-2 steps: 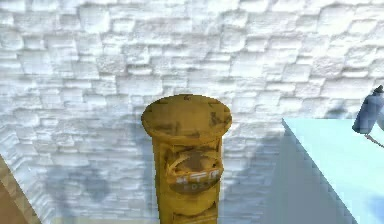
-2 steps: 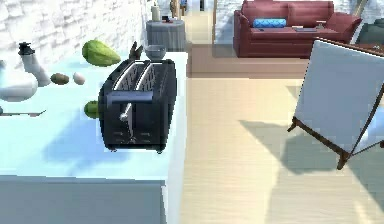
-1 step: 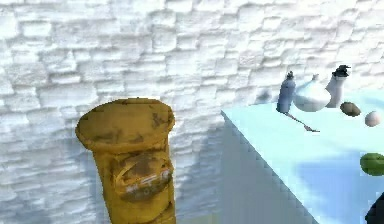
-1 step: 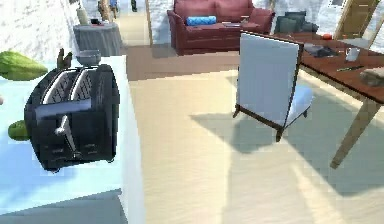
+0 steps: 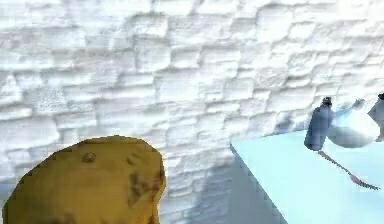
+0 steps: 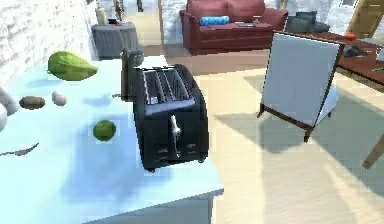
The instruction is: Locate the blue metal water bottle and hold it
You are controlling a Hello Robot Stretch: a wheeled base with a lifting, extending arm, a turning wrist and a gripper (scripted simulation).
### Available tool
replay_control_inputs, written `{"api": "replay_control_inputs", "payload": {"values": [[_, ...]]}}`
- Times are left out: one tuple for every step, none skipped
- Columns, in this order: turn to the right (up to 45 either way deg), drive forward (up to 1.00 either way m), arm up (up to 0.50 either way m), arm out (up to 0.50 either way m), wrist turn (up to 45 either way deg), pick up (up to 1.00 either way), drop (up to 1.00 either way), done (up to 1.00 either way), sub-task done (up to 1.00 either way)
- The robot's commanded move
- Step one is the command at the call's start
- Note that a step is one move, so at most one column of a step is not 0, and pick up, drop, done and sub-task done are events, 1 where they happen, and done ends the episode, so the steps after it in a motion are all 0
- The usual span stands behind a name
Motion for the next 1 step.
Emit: {"api": "replay_control_inputs", "payload": {"values": [[-45.0, 0.0, 0.0, 0.0, 0.0, 0.0, 0.0, 0.0, 0.0]]}}
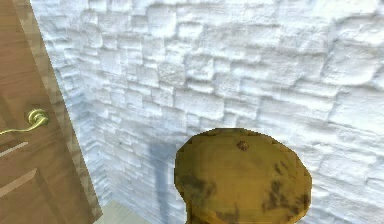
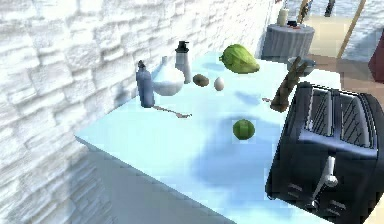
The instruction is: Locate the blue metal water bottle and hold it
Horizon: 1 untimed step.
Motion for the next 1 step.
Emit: {"api": "replay_control_inputs", "payload": {"values": [[-9.0, 0.0, 0.0, 0.0, 0.0, 0.0, 0.0, 0.0, 0.0]]}}
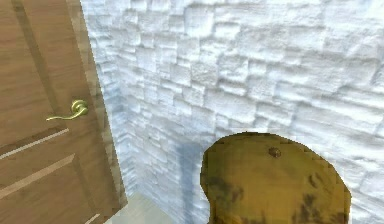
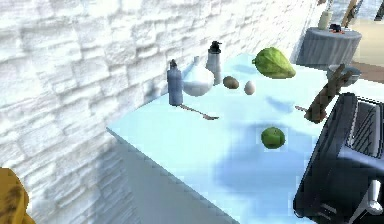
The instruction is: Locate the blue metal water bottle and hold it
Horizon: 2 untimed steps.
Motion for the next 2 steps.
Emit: {"api": "replay_control_inputs", "payload": {"values": [[0.0, 0.0, 0.5, 0.0, 0.0, 0.0, 0.0, 0.0, 0.0], [0.0, 0.0, 0.38, 0.0, 0.0, 0.0, 0.0, 0.0, 0.0]]}}
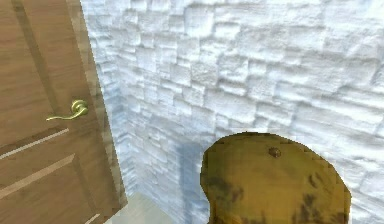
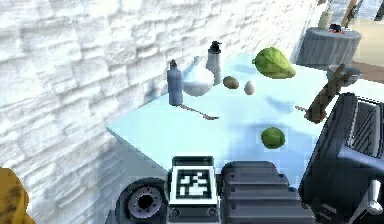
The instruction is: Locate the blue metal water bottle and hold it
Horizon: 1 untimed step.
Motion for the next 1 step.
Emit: {"api": "replay_control_inputs", "payload": {"values": [[0.0, 0.0, 0.0, 0.48, 0.0, 0.0, 0.0, 0.0, 0.0]]}}
